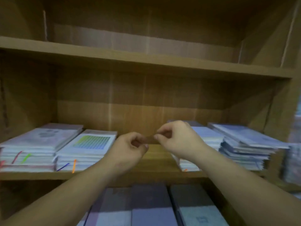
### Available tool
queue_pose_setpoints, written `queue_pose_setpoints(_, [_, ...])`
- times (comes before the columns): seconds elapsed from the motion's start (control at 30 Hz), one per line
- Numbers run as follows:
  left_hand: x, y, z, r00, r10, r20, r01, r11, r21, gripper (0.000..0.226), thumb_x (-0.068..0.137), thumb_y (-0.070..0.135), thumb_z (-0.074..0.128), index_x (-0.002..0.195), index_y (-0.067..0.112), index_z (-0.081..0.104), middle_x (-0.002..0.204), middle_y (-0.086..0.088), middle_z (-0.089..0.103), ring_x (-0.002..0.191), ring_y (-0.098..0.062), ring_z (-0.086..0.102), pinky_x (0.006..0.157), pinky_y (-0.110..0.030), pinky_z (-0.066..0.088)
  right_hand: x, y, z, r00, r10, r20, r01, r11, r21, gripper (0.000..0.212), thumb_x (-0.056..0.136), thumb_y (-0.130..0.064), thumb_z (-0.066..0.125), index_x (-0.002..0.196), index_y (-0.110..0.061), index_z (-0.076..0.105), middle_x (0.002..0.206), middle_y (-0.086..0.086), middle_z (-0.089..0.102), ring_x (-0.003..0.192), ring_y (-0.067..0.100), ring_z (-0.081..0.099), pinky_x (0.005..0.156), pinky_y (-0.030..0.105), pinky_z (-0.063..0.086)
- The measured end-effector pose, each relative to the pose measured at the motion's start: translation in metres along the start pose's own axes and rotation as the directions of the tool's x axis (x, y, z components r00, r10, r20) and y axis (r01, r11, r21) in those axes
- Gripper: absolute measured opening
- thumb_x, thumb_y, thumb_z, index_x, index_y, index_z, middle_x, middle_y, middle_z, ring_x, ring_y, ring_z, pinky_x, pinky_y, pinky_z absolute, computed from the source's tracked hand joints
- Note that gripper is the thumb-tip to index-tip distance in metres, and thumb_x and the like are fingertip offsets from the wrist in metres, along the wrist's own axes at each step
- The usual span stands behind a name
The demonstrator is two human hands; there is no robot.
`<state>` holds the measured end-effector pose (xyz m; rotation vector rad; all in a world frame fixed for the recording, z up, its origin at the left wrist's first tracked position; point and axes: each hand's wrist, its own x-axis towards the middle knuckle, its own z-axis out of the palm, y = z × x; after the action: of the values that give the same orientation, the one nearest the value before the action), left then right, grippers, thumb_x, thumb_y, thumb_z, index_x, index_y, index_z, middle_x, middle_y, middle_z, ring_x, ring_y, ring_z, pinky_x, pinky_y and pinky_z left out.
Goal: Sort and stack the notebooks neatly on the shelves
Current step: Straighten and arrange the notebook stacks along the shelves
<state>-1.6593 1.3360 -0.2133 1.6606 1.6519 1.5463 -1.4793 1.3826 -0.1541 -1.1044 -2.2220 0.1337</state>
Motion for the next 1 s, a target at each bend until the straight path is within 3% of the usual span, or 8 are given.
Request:
queue_pose_setpoints(0.17, [0.028,0.029,0.06,0.966,-0.176,0.188,0.198,0.974,-0.107,0.026,0.096,0.039,0.067,0.09,0.013,0.071,0.081,-0.008,0.065,0.074,-0.021,0.064,0.08,-0.046,0.061,-0.011,0.085,-0.073,0.958,0.112,-0.265,-0.152,0.979,-0.135,0.024,0.094,-0.04,0.062,0.1,-0.022,0.077,0.097,-0.005,0.075,0.098,0.017,0.067,0.083,0.036,0.055])
queue_pose_setpoints(0.27, [0.047,0.051,0.09,0.918,-0.269,0.292,0.333,0.922,-0.196,0.032,0.099,0.044,0.062,0.09,0.014,0.068,0.085,-0.009,0.065,0.077,-0.021,0.063,0.073,-0.034,0.06,-0.007,0.12,-0.076,0.951,0.277,-0.138,-0.288,0.955,-0.075,0.03,0.095,-0.049,0.06,0.087,-0.024,0.075,0.092,-0.004,0.073,0.095,0.018,0.067,0.075,0.032,0.052])
queue_pose_setpoints(0.37, [0.062,0.059,0.107,0.892,-0.348,0.289,0.419,0.876,-0.238,0.038,0.093,0.047,0.069,0.094,0.008,0.073,0.082,-0.01,0.071,0.072,-0.025,0.063,0.068,-0.032,0.057,-0.01,0.132,-0.064,0.965,0.258,-0.037,-0.261,0.956,-0.135,0.037,0.092,-0.06,0.058,0.088,-0.028,0.075,0.094,-0.008,0.071,0.098,0.015,0.066,0.077,0.031,0.053])
queue_pose_setpoints(0.43, [0.067,0.058,0.112,0.879,-0.377,0.291,0.444,0.87,-0.212,0.04,0.087,0.047,0.076,0.096,0.008,0.077,0.08,-0.01,0.07,0.069,-0.025,0.06,0.067,-0.033,0.054,-0.012,0.135,-0.06,0.976,0.21,-0.053,-0.216,0.951,-0.223,0.037,0.091,-0.061,0.058,0.1,-0.03,0.077,0.117,-0.005,0.071,0.118,0.014,0.061,0.091,0.031,0.051])
queue_pose_setpoints(0.5, [0.071,0.058,0.114,0.864,-0.394,0.314,0.465,0.864,-0.196,0.035,0.086,0.045,0.077,0.092,0.01,0.077,0.079,-0.009,0.068,0.071,-0.025,0.059,0.069,-0.034,0.052,-0.013,0.137,-0.061,0.977,0.201,-0.075,-0.212,0.954,-0.21,0.037,0.091,-0.062,0.059,0.101,-0.032,0.078,0.126,-0.006,0.068,0.128,0.012,0.053,0.09,0.026,0.046])
queue_pose_setpoints(0.6, [0.078,0.063,0.117,0.85,-0.409,0.332,0.479,0.863,-0.162,0.023,0.089,0.036,0.073,0.089,0.013,0.073,0.08,-0.008,0.067,0.071,-0.024,0.061,0.07,-0.034,0.055,-0.011,0.137,-0.059,0.975,0.207,-0.082,-0.219,0.957,-0.19,0.037,0.09,-0.066,0.057,0.092,-0.034,0.077,0.125,-0.003,0.066,0.123,0.015,0.055,0.081,0.026,0.041])
queue_pose_setpoints(0.83, [0.086,0.079,0.113,0.81,-0.464,0.359,0.521,0.85,-0.079,0.018,0.095,0.027,0.066,0.095,0.009,0.068,0.075,-0.006,0.064,0.059,-0.02,0.065,0.055,-0.028,0.058,-0.015,0.136,-0.045,0.971,0.166,-0.172,-0.204,0.952,-0.23,0.036,0.092,-0.064,0.052,0.096,-0.035,0.073,0.102,-0.004,0.055,0.108,0.023,0.057,0.084,0.033,0.047])
queue_pose_setpoints(1.0, [0.085,0.072,0.121,0.75,-0.545,0.375,0.613,0.786,-0.085,0.037,0.093,0.049,0.062,0.074,0.018,0.057,0.055,-0.003,0.053,0.046,-0.014,0.041,0.045,-0.019,0.032,-0.012,0.135,-0.048,0.975,0.185,-0.127,-0.202,0.969,-0.142,0.029,0.098,-0.052,0.051,0.093,-0.032,0.07,0.105,-0.002,0.059,0.115,0.02,0.055,0.079,0.028,0.037])
